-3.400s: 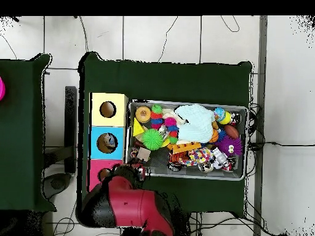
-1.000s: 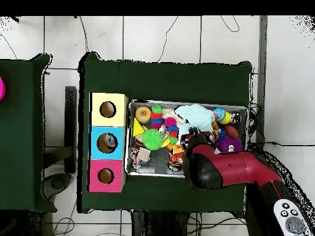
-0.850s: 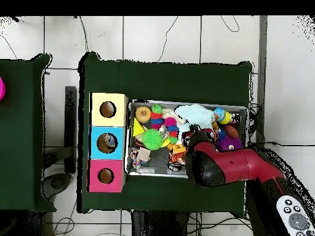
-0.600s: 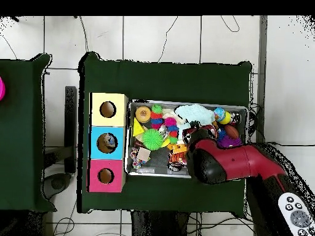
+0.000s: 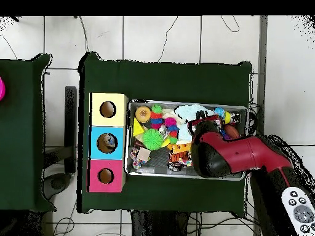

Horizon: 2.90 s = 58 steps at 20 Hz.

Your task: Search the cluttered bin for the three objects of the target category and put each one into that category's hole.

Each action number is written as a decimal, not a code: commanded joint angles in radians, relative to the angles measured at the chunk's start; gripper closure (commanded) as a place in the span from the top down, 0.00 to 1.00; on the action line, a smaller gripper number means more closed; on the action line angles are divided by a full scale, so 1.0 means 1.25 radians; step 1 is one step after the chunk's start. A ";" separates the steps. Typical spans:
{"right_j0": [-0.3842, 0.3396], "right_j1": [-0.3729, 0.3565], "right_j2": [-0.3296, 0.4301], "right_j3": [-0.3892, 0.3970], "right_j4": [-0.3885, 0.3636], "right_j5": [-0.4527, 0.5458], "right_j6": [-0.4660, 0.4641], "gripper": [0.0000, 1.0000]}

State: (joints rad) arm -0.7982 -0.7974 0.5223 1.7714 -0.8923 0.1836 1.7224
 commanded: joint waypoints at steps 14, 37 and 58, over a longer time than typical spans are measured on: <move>0.005 0.054 -0.001 -0.100 -0.207 0.098 -0.180 0.00; -0.011 0.075 -0.050 -0.095 -0.317 0.057 -0.166 0.00; 0.162 0.192 -0.250 -0.142 -0.386 -0.152 0.129 0.00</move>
State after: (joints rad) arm -0.7150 -0.6672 0.3390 1.6629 -1.3199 0.1279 1.7222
